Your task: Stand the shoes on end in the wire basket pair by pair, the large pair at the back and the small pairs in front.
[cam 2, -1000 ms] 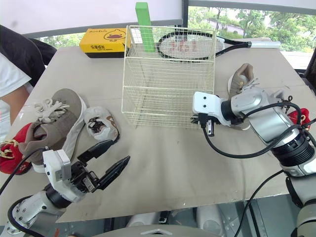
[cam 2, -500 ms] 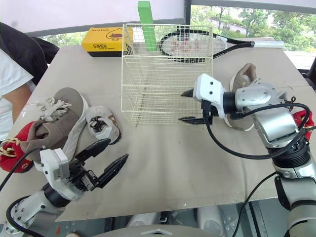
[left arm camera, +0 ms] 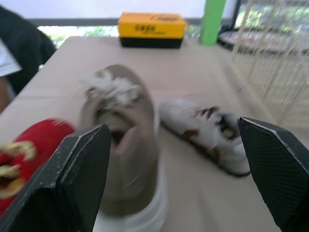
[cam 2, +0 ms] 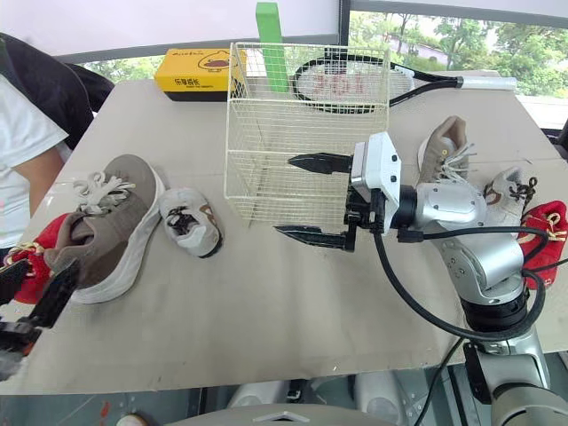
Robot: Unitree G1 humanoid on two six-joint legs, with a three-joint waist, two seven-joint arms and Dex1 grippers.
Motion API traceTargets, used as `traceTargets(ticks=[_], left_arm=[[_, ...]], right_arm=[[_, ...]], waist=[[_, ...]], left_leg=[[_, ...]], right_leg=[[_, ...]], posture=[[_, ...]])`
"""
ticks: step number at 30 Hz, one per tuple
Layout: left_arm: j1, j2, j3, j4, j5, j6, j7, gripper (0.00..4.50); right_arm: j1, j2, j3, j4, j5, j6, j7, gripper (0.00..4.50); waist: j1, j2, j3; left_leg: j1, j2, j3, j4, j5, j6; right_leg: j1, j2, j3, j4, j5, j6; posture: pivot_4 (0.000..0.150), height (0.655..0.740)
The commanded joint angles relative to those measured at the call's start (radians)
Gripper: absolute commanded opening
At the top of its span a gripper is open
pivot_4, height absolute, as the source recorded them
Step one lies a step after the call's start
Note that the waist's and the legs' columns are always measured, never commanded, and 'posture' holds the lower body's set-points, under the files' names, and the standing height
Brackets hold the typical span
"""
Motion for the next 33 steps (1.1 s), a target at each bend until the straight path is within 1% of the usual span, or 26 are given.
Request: traceTargets(ticks=[1, 4, 7, 8, 13, 16, 19, 20, 21, 23, 24, 25, 26, 29, 31, 33], left_arm=[[0.012, 0.032, 0.057, 0.024, -0.015, 0.039, 0.018, 4.5], [-0.043, 0.079, 0.002, 0.047, 0.021, 0.104, 0.067, 4.5], [-0.107, 0.116, -0.059, 0.094, 0.1, 0.145, 0.109, 4.5], [-0.127, 0.13, -0.086, 0.115, 0.14, 0.151, 0.114, 4.5], [-0.277, 0.153, -0.194, 0.261, 0.264, 0.202, 0.174, 4.5], [-0.321, 0.135, -0.25, 0.296, 0.309, 0.206, 0.174, 3.69], [-0.354, 0.098, -0.267, 0.299, 0.315, 0.193, 0.17, 2.45], [-0.358, 0.089, -0.267, 0.297, 0.32, 0.189, 0.166, 2.2], [-0.359, 0.081, -0.267, 0.294, 0.326, 0.186, 0.162, 1.81], [-0.348, 0.048, -0.257, 0.272, 0.327, 0.169, 0.163, 1.28], [-0.347, 0.024, -0.245, 0.252, 0.314, 0.148, 0.161, 1.09], [-0.355, -0.002, -0.228, 0.231, 0.302, 0.115, 0.163, 0.94], [-0.368, -0.022, -0.208, 0.202, 0.301, 0.076, 0.173, 0.89], [-0.442, -0.062, -0.144, 0.109, 0.29, -0.026, 0.228, 0.87], [-0.507, -0.054, -0.125, 0.052, 0.292, -0.052, 0.269, 0.87], [-0.581, -0.034, -0.125, 0.021, 0.28, -0.038, 0.312, 0.87]], right_arm=[[0.003, 0.001, -0.001, -0.02, 0.022, -0.027, -0.001, 4.48], [0.006, -0.01, 0.0, -0.013, 0.015, -0.041, 0.005, 4.48], [0.01, -0.021, 0.001, -0.017, 0.011, -0.046, 0.005, 4.48], [0.009, -0.023, 0.001, -0.02, 0.012, -0.045, 0.002, 4.48], [0.01, -0.044, 0.008, -0.036, 0.005, -0.045, -0.003, 4.48], [0.017, -0.061, 0.008, -0.048, 0.002, -0.045, -0.004, 4.5], [0.018, -0.072, 0.005, -0.057, 0.011, -0.037, -0.009, 4.5], [0.018, -0.074, 0.004, -0.058, 0.014, -0.035, -0.01, 4.5], [0.018, -0.076, 0.005, -0.059, 0.016, -0.032, -0.01, 4.5], [0.018, -0.081, 0.004, -0.059, 0.017, -0.033, -0.009, 4.5], [0.017, -0.084, 0.003, -0.057, 0.018, -0.035, -0.006, 4.5], [0.014, -0.085, 0.002, -0.053, 0.018, -0.037, -0.005, 4.5], [0.007, -0.084, 0.0, -0.047, 0.019, -0.039, -0.004, 4.5], [-0.029, -0.078, -0.017, -0.014, 0.039, -0.035, -0.003, 4.5], [-0.078, -0.069, -0.033, 0.026, 0.057, -0.024, -0.008, 4.5], [-0.13, -0.066, -0.046, 0.068, 0.074, -0.016, -0.009, 4.5]], waist=[[0.0, 0.0, 0.0], [0.0, 0.0, 0.0], [-0.002, -0.001, 0.0], [-0.002, 0.0, 0.0], [-0.003, 0.0, 0.0], [-0.001, 0.002, -0.002], [0.002, 0.008, -0.005], [0.002, 0.008, -0.005], [0.002, 0.008, -0.005], [0.002, 0.009, -0.006], [0.001, 0.009, -0.006], [0.0, 0.009, -0.006], [0.0, 0.009, -0.006], [0.003, 0.003, -0.003], [0.004, -0.005, -0.002], [0.004, -0.008, -0.003]], left_leg=[[0.0, 0.0, 0.0, 0.0, 0.0, 0.0], [0.0, 0.0, 0.0, 0.0, 0.0, 0.0], [0.001, 0.0, -0.001, 0.0, 0.0, -0.001], [0.001, 0.0, 0.0, 0.0, 0.002, -0.004], [0.002, 0.0, 0.0, -0.001, 0.002, -0.004], [0.002, 0.0, 0.001, -0.001, 0.002, -0.004], [0.003, 0.0, 0.001, -0.001, 0.002, -0.005], [0.003, 0.0, 0.0, -0.001, 0.001, -0.005], [0.003, 0.0, 0.0, -0.001, -0.001, -0.002], [0.004, 0.0, 0.0, -0.001, -0.001, -0.002], [0.004, 0.0, 0.0, -0.001, -0.001, -0.002], [0.004, 0.0, 0.0, -0.001, -0.001, -0.002], [0.004, 0.0, 0.001, -0.001, -0.001, -0.002], [0.003, 0.0, 0.001, 0.0, -0.001, -0.002], [0.0, 0.0, -0.001, 0.0, 0.002, -0.006], [-0.001, 0.0, -0.003, 0.001, 0.002, -0.007]], right_leg=[[0.0, 0.0, 0.0, 0.0, 0.0, 0.0], [0.0, 0.0, 0.0, 0.0, 0.001, 0.001], [0.0, 0.0, 0.0, 0.001, 0.002, 0.002], [0.001, 0.001, 0.0, 0.0, 0.002, 0.003], [0.0, 0.001, 0.001, 0.001, 0.002, 0.003], [0.0, 0.001, 0.002, 0.001, 0.002, 0.003], [0.001, 0.0, 0.001, 0.001, 0.002, 0.003], [0.001, 0.0, 0.001, 0.002, 0.002, 0.003], [0.001, 0.0, 0.001, 0.002, 0.002, 0.003], [0.001, -0.001, 0.001, 0.003, 0.002, 0.003], [0.002, -0.001, 0.001, 0.003, 0.002, 0.003], [0.002, -0.001, 0.002, 0.003, 0.002, 0.003], [0.002, -0.001, 0.002, 0.003, 0.002, 0.003], [0.001, -0.001, 0.002, 0.002, 0.002, 0.003], [0.001, -0.001, 0.0, 0.002, 0.002, 0.003], [0.0, 0.0, -0.002, 0.002, 0.003, 0.002]], posture=[[0.15, 0.74], [0.15, 0.74], [0.15, 0.74], [0.15, 0.74], [0.15, 0.74], [0.15, 0.74], [0.15, 0.74], [0.15, 0.74], [0.15, 0.74], [0.15, 0.74], [0.15, 0.74], [0.15, 0.74], [0.15, 0.74], [0.15, 0.74], [0.15, 0.74], [0.15, 0.74]])
